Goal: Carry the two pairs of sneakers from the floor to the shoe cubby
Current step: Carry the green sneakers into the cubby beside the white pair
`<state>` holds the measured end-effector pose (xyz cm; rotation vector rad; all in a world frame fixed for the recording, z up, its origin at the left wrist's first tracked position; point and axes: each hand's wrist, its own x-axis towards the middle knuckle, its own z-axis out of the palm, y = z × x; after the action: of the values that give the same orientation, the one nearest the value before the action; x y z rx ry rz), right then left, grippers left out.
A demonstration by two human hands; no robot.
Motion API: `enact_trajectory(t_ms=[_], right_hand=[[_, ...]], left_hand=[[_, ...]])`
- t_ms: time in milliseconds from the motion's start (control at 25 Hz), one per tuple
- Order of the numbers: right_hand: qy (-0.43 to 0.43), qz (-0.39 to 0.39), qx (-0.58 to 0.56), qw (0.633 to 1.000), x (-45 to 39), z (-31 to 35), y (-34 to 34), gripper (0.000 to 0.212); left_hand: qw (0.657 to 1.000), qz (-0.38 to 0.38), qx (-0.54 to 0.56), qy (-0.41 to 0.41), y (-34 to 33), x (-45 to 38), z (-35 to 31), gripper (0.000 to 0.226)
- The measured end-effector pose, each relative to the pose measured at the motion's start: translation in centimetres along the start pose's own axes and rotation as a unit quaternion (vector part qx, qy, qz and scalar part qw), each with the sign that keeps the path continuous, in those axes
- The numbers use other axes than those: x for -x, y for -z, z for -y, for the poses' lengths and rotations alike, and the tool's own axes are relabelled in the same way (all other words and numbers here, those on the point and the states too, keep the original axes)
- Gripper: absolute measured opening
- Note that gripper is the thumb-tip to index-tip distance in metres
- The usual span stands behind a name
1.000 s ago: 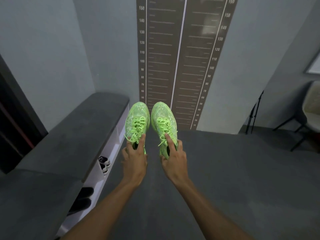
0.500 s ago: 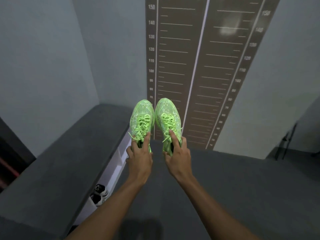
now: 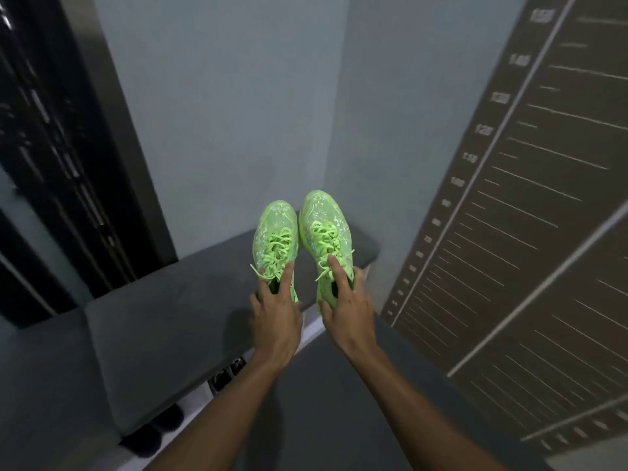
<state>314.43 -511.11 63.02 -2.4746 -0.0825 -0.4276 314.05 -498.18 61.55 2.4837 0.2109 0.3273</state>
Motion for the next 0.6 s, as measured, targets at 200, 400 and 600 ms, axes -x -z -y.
enact_trajectory(t_ms=[200, 400, 600], right_hand=[[0.037, 0.079, -0.027, 0.996, -5.3, -0.2, -4.1, 0.091], [0.096, 0.144, -0.072, 0.982, -8.3, -0.8, -6.2, 0.09], [0.13, 0.216, -0.098, 0.963, -9.3, -6.6, -7.0, 0.085]], left_hand=[[0.994, -0.038, -0.021, 0.098, -1.2, -3.7, 0.8, 0.082], [0.979, -0.092, -0.029, 0.177, -2.8, -5.2, 0.6, 0.082], [0.957, -0.122, -0.058, 0.255, -9.2, -4.4, -2.0, 0.08]])
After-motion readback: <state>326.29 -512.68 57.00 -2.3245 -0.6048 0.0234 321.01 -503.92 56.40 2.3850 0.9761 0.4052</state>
